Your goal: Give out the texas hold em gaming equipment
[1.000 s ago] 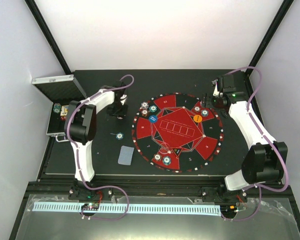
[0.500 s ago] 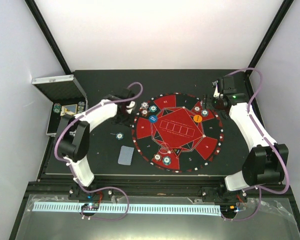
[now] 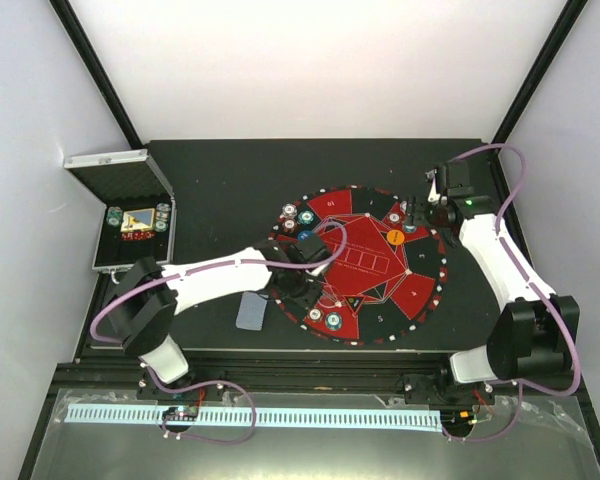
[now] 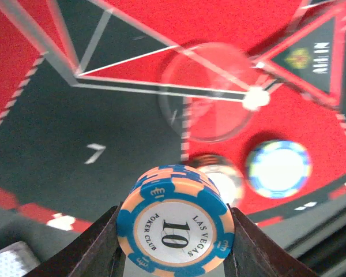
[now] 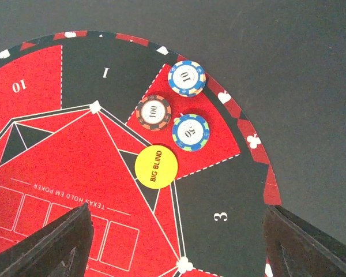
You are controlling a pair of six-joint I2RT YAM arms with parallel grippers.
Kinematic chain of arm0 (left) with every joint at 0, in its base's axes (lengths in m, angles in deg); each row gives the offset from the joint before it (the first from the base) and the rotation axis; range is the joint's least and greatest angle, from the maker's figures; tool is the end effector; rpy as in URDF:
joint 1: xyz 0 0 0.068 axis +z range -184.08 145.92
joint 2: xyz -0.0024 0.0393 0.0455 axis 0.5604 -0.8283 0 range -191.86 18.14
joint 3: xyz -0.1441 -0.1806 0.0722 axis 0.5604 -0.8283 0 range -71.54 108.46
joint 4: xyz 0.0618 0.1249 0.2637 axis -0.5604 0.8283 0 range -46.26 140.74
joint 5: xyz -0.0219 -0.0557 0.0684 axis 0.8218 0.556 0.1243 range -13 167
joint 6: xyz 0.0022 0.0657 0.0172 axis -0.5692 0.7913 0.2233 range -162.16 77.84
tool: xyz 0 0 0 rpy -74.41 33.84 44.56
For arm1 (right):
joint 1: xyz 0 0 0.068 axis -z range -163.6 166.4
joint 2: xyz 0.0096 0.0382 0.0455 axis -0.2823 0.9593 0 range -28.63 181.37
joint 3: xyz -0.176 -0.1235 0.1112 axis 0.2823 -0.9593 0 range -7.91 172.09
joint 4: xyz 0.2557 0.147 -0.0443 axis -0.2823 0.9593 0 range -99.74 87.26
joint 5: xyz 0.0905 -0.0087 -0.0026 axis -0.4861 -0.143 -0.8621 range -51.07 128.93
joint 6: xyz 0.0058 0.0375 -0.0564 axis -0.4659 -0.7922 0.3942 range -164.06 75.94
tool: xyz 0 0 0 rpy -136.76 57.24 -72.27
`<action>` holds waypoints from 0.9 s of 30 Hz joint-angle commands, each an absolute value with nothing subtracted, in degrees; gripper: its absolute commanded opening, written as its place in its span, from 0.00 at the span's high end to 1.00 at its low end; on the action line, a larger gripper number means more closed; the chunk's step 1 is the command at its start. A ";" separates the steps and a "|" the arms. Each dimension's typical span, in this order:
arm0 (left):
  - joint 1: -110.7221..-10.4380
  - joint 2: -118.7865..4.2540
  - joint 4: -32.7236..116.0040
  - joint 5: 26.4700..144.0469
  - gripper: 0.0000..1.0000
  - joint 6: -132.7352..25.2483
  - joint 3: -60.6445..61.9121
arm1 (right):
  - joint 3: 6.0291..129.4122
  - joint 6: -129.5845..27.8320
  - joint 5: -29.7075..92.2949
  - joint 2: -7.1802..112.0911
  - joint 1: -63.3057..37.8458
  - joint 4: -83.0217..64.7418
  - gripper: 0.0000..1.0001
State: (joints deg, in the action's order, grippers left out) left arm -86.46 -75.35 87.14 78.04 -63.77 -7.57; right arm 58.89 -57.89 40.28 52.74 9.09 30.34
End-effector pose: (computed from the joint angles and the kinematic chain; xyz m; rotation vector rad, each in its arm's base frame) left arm 0.2120 -0.2766 0.1345 0.7736 2.7959 -0.2832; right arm 0.3469 0.0433 0.2247 0.1533 2.5236 0.1186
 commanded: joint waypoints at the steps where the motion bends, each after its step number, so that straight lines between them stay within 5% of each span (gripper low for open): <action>1: -92.12 -78.15 84.36 78.88 0.76 -68.70 -1.52 | 58.08 -58.47 41.36 50.34 9.41 28.39 0.19; 27: -102.67 -95.83 86.46 78.49 0.76 -66.75 12.13 | 54.50 -63.31 52.45 42.49 10.38 25.82 0.10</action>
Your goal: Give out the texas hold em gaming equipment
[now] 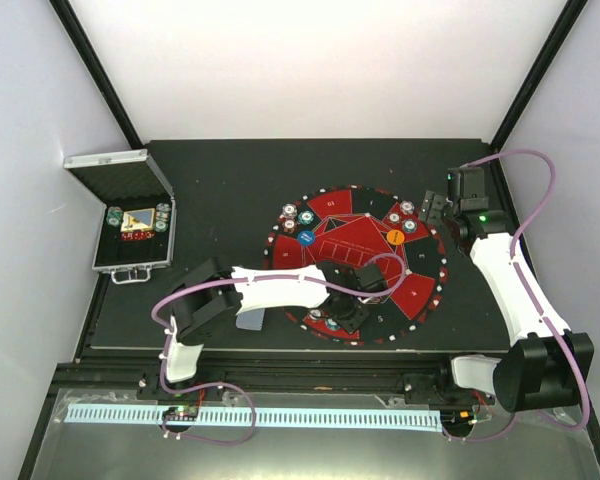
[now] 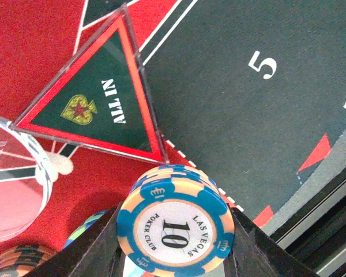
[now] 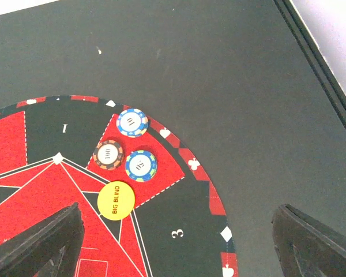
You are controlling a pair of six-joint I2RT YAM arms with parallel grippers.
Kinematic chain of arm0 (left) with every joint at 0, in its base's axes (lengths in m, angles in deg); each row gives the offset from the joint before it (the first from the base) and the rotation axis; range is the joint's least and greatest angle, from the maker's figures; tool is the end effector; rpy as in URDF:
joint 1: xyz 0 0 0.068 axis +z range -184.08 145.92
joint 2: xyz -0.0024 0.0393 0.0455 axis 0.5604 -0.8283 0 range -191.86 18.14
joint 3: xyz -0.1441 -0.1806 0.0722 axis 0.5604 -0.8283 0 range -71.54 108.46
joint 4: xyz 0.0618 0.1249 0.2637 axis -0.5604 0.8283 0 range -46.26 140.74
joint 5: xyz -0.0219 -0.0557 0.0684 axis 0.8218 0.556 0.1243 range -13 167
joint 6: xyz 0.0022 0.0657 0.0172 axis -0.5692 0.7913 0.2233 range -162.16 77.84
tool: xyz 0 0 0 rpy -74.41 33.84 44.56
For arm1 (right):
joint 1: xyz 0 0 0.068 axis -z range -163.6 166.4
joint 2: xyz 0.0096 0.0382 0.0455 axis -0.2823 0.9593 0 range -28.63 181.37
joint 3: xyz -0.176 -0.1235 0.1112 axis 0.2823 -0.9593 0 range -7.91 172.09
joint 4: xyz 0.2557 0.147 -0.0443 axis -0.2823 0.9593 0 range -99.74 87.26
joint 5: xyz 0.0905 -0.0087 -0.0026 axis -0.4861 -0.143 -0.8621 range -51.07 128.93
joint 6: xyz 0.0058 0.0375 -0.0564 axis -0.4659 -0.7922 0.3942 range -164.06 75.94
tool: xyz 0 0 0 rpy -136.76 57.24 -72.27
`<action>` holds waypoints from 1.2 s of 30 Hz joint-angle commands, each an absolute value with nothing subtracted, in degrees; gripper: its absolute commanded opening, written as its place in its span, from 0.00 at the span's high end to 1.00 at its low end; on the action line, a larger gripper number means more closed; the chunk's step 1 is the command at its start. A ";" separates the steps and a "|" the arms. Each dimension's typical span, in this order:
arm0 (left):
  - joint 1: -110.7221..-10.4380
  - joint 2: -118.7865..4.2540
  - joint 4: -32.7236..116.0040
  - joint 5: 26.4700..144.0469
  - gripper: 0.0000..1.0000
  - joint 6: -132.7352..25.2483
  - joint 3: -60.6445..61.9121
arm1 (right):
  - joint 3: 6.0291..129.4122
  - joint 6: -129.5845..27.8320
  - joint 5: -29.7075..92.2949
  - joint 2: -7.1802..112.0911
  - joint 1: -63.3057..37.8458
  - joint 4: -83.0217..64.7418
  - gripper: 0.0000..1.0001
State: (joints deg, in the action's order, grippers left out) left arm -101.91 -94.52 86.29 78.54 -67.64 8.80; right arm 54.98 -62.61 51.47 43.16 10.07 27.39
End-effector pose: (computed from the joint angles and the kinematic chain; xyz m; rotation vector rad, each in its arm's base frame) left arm 0.1553 -0.3848 0.1024 1.0756 2.7615 -0.3136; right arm 0.3251 0.0242 0.2577 0.3536 2.3234 -0.0476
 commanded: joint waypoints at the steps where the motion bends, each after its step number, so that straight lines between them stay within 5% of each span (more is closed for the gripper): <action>1: -102.78 -96.07 86.58 78.49 0.76 -66.59 12.33 | 54.30 -63.31 52.19 42.48 10.35 25.73 0.10; 36: -105.35 -99.61 90.36 75.81 0.75 -68.70 15.34 | 53.70 -62.32 50.47 42.69 10.34 25.66 0.10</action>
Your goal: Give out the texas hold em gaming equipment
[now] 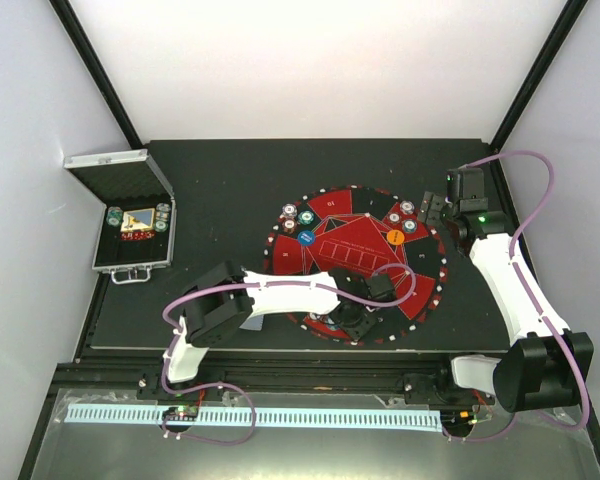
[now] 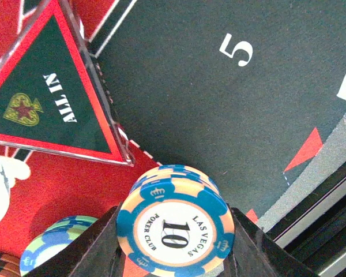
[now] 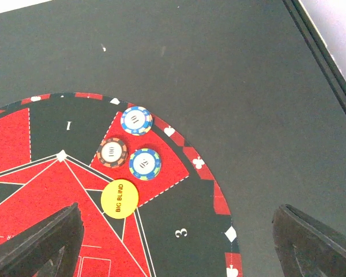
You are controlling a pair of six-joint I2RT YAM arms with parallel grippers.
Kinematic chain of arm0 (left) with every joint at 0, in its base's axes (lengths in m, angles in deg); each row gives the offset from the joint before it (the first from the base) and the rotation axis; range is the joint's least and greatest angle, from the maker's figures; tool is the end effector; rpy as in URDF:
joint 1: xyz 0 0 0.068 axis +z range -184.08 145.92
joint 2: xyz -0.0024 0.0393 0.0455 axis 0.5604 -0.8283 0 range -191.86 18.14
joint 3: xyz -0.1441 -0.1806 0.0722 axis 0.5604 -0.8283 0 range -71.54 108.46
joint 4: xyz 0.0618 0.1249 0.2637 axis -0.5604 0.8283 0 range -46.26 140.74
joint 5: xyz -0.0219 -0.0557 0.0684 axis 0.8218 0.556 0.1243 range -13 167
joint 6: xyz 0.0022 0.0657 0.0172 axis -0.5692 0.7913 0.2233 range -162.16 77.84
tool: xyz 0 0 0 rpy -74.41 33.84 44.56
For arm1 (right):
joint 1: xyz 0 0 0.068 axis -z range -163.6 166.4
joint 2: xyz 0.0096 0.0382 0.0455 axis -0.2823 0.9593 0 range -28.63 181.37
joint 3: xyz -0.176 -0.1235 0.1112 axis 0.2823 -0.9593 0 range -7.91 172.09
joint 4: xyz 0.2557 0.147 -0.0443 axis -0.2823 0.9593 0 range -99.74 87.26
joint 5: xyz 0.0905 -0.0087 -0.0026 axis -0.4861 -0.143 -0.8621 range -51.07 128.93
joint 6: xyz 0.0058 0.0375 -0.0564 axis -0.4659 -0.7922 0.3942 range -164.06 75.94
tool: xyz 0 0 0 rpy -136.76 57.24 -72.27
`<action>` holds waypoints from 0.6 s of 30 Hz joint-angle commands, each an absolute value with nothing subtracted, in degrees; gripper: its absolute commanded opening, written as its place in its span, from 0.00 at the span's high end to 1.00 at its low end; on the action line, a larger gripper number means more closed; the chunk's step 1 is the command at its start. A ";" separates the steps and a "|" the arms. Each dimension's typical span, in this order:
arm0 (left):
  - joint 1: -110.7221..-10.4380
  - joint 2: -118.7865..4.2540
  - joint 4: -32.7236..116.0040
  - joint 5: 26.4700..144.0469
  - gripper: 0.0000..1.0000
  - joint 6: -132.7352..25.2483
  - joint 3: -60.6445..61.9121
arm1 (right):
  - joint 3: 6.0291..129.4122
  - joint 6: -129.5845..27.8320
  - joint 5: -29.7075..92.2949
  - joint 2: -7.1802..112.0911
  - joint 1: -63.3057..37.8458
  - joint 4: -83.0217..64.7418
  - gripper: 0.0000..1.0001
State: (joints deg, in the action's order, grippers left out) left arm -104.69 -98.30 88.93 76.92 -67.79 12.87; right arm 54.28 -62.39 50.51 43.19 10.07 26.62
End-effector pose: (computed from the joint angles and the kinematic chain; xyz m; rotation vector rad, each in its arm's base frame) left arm 0.1410 -0.4002 0.0961 1.1405 2.7549 -0.2473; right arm 0.3255 0.0251 0.2540 0.3416 2.3278 -0.0299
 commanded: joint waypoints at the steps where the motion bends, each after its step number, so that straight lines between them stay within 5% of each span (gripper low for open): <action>1: -105.44 -99.65 90.57 75.63 0.75 -68.83 15.32 | 53.64 -62.33 50.41 42.70 10.29 25.60 0.10; 18: -105.62 -99.90 90.74 75.00 0.70 -69.75 15.17 | 53.49 -62.17 49.92 42.87 10.34 25.38 0.09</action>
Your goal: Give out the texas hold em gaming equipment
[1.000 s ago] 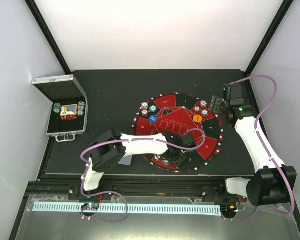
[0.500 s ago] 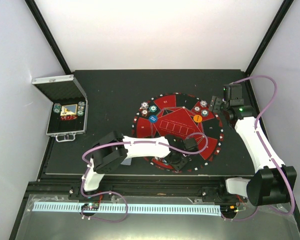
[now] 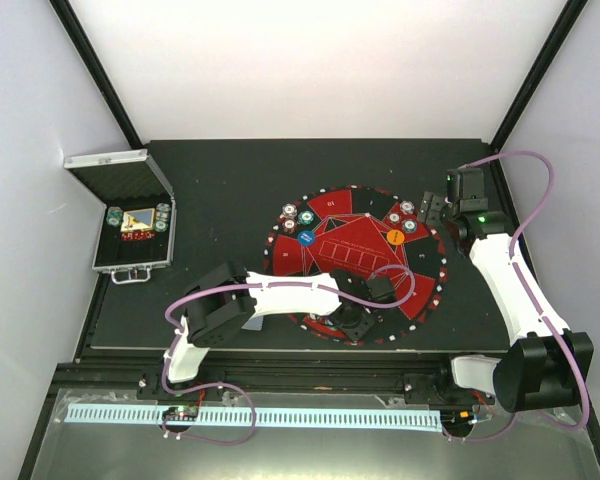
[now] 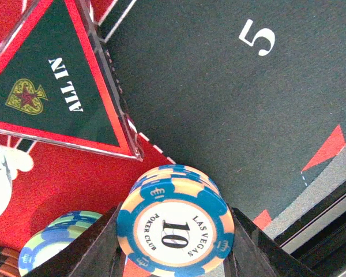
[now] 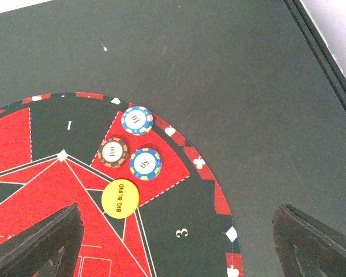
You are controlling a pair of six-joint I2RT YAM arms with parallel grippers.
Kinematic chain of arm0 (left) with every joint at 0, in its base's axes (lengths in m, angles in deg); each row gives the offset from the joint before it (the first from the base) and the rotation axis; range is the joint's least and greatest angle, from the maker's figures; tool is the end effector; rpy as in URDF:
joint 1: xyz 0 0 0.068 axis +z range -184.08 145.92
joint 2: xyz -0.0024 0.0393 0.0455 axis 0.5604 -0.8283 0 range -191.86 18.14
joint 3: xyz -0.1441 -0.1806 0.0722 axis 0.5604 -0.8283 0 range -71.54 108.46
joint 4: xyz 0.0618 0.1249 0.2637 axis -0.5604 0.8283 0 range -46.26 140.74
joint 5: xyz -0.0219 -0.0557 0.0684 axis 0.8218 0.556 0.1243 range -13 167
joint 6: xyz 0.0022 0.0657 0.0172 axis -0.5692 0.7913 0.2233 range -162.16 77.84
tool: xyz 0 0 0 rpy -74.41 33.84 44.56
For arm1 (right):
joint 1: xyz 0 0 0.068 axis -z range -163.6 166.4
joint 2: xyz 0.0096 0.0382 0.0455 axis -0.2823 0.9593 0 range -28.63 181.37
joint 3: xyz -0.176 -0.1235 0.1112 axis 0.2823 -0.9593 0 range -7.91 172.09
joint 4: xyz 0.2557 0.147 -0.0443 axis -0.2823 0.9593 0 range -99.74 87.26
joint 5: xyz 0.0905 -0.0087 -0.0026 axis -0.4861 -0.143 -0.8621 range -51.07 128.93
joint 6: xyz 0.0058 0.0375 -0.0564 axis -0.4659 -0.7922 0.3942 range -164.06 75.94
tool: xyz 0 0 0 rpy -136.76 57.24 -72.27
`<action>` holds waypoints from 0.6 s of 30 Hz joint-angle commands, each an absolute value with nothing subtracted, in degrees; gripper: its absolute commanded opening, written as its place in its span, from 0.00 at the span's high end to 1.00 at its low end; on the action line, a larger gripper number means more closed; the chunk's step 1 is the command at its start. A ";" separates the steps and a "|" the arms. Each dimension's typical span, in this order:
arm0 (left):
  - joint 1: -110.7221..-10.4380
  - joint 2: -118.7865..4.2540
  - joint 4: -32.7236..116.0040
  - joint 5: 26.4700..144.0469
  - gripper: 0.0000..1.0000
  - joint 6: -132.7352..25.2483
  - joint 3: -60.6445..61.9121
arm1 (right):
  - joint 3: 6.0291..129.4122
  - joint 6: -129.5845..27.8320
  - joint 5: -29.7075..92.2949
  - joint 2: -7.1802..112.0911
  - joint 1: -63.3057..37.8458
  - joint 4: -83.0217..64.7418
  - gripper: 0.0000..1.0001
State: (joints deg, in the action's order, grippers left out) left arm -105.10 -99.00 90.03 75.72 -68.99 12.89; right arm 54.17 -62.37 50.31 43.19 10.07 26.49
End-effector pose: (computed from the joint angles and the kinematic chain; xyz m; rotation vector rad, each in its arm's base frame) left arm 0.1383 -0.3983 0.0908 1.1228 2.7738 -0.1953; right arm 0.3255 0.0253 0.2534 0.3397 2.3284 -0.0259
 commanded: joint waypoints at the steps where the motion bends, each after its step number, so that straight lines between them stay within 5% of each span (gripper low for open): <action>1: -105.62 -99.90 90.76 75.06 0.69 -69.73 15.13 | 53.55 -62.18 49.88 42.85 10.41 25.38 0.09; 18: -106.30 -99.99 91.03 74.73 0.55 -69.75 15.56 | 53.59 -62.05 50.05 42.78 10.34 25.52 0.09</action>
State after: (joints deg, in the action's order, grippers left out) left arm -105.67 -99.00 90.38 75.59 -69.02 12.89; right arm 54.17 -62.34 50.29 43.19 10.07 26.41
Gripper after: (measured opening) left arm 0.446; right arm 0.908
